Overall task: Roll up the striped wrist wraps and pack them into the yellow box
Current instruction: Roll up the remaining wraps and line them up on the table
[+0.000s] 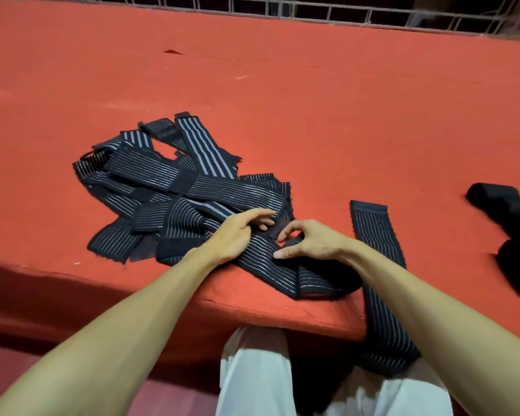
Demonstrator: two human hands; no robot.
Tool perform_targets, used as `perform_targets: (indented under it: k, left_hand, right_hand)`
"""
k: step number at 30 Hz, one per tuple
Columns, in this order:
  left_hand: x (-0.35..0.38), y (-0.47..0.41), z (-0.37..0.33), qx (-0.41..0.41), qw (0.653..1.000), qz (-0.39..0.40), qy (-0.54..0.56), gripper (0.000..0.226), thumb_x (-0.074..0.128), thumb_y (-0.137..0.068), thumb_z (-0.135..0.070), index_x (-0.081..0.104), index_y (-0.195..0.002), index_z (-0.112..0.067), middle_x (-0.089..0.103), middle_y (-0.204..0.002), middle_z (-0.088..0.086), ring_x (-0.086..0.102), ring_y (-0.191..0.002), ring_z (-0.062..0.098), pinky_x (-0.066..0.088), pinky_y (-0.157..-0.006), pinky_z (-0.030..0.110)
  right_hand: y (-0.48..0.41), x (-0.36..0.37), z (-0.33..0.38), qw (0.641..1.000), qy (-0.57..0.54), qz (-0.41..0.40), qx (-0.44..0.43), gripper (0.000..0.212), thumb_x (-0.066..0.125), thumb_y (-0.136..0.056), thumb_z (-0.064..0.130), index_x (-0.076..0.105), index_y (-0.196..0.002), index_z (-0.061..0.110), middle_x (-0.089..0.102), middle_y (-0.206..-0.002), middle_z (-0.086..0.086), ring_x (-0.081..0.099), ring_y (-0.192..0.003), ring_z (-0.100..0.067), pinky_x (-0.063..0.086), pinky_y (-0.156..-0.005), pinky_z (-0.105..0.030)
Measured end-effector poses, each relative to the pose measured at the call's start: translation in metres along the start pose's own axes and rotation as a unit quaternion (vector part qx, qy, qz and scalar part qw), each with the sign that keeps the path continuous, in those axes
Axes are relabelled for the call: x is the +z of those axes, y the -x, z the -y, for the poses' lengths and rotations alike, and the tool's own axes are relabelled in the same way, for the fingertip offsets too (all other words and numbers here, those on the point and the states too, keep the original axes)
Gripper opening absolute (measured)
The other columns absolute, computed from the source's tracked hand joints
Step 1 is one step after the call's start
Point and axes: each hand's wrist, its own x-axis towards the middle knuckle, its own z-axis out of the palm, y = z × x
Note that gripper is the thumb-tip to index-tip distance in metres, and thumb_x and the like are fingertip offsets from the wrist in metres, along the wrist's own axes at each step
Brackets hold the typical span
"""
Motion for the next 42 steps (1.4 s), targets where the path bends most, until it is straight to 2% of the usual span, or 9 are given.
perform_targets:
  k: [8, 12, 17, 21, 27, 33, 35, 38, 42]
  left_hand:
    - [0.001, 0.002, -0.002, 0.006, 1.000, -0.006, 0.026, 0.070, 0.028, -0.066, 0.018, 0.061, -0.113, -0.023, 0.068, -0.105, -0.003, 0.063, -0.094, 0.004, 0.046, -0.090, 0.016]
    - [0.003, 0.003, -0.007, -0.010, 0.999, -0.005, 0.033, 0.053, 0.033, -0.083, 0.013, 0.062, -0.107, -0.024, 0.068, -0.104, -0.004, 0.063, -0.098, 0.011, 0.045, -0.098, 0.028]
    - [-0.004, 0.014, -0.032, -0.041, 0.998, 0.019, 0.032, 0.030, 0.034, -0.105, -0.028, 0.063, -0.110, -0.027, 0.072, -0.100, -0.001, 0.062, -0.106, 0.015, 0.040, -0.101, 0.033]
    - [-0.012, 0.023, -0.061, -0.039, 0.996, -0.004, 0.082, 0.030, 0.047, -0.093, 0.000, 0.062, -0.110, -0.019, 0.071, -0.102, 0.003, 0.062, -0.100, 0.012, 0.043, -0.093, 0.027]
    - [-0.004, 0.023, -0.138, 0.025, 0.983, 0.148, 0.105, 0.058, 0.061, -0.083, 0.011, 0.051, -0.134, -0.012, 0.059, -0.131, -0.003, 0.053, -0.122, 0.003, 0.044, -0.094, 0.013]
    - [0.007, 0.021, -0.199, 0.075, 0.988, 0.107, 0.086, 0.019, 0.065, -0.091, -0.008, 0.063, -0.110, -0.009, 0.069, -0.110, 0.003, 0.064, -0.092, 0.000, 0.048, -0.080, 0.012]
    - [0.003, 0.024, -0.206, 0.077, 0.988, 0.113, 0.075, 0.013, 0.062, -0.093, -0.012, 0.065, -0.106, -0.010, 0.070, -0.107, 0.002, 0.066, -0.093, 0.003, 0.052, -0.082, 0.020]
    - [-0.005, 0.034, -0.215, 0.072, 0.988, 0.121, 0.065, 0.024, 0.058, -0.095, -0.013, 0.063, -0.112, 0.002, 0.068, -0.117, 0.016, 0.065, -0.109, 0.026, 0.051, -0.096, 0.044]
    - [-0.015, 0.050, -0.230, 0.046, 0.983, 0.138, 0.114, 0.028, 0.061, -0.093, -0.014, 0.062, -0.113, 0.005, 0.068, -0.116, 0.017, 0.066, -0.106, 0.026, 0.051, -0.097, 0.045]
  right_hand:
    - [0.004, 0.014, 0.005, 0.999, -0.045, 0.015, 0.021, 0.028, 0.080, -0.078, 0.029, 0.074, -0.091, 0.004, 0.067, -0.083, -0.004, 0.057, -0.079, -0.009, 0.047, -0.082, -0.029]
    - [0.015, 0.004, 0.004, 0.997, -0.061, 0.051, 0.022, 0.024, 0.080, -0.078, 0.027, 0.074, -0.086, 0.005, 0.066, -0.077, 0.003, 0.057, -0.073, -0.005, 0.045, -0.076, -0.023]
    - [0.028, -0.018, 0.007, 0.998, -0.053, -0.005, -0.036, 0.015, 0.081, -0.077, 0.030, 0.075, -0.087, 0.021, 0.072, -0.093, 0.005, 0.062, -0.088, -0.005, 0.043, -0.085, -0.020]
    - [0.053, -0.052, 0.019, 0.990, -0.096, -0.061, -0.079, 0.006, 0.075, -0.083, 0.014, 0.074, -0.088, 0.018, 0.070, -0.077, 0.015, 0.060, -0.075, 0.004, 0.044, -0.076, -0.015]
    - [0.101, -0.099, 0.042, 0.954, -0.206, -0.159, -0.147, 0.008, 0.069, -0.087, 0.012, 0.070, -0.093, 0.015, 0.068, -0.082, 0.001, 0.061, -0.076, -0.008, 0.047, -0.069, -0.020]
    - [0.145, -0.133, 0.077, 0.876, -0.361, -0.229, -0.222, 0.024, 0.073, -0.073, 0.020, 0.069, -0.095, 0.011, 0.067, -0.079, -0.003, 0.062, -0.072, -0.015, 0.048, -0.061, -0.024]
    - [0.154, -0.140, 0.085, 0.853, -0.391, -0.249, -0.238, 0.023, 0.073, -0.072, 0.021, 0.069, -0.093, 0.012, 0.067, -0.080, -0.003, 0.063, -0.071, -0.015, 0.050, -0.060, -0.024]
    - [0.160, -0.147, 0.091, 0.823, -0.428, -0.273, -0.255, 0.022, 0.072, -0.078, 0.018, 0.069, -0.097, 0.008, 0.068, -0.085, -0.006, 0.066, -0.072, -0.015, 0.055, -0.064, -0.024]
    - [0.156, -0.149, 0.091, 0.829, -0.408, -0.313, -0.220, 0.014, 0.067, -0.089, 0.021, 0.068, -0.095, 0.009, 0.068, -0.083, -0.004, 0.064, -0.065, -0.012, 0.050, -0.054, -0.023]
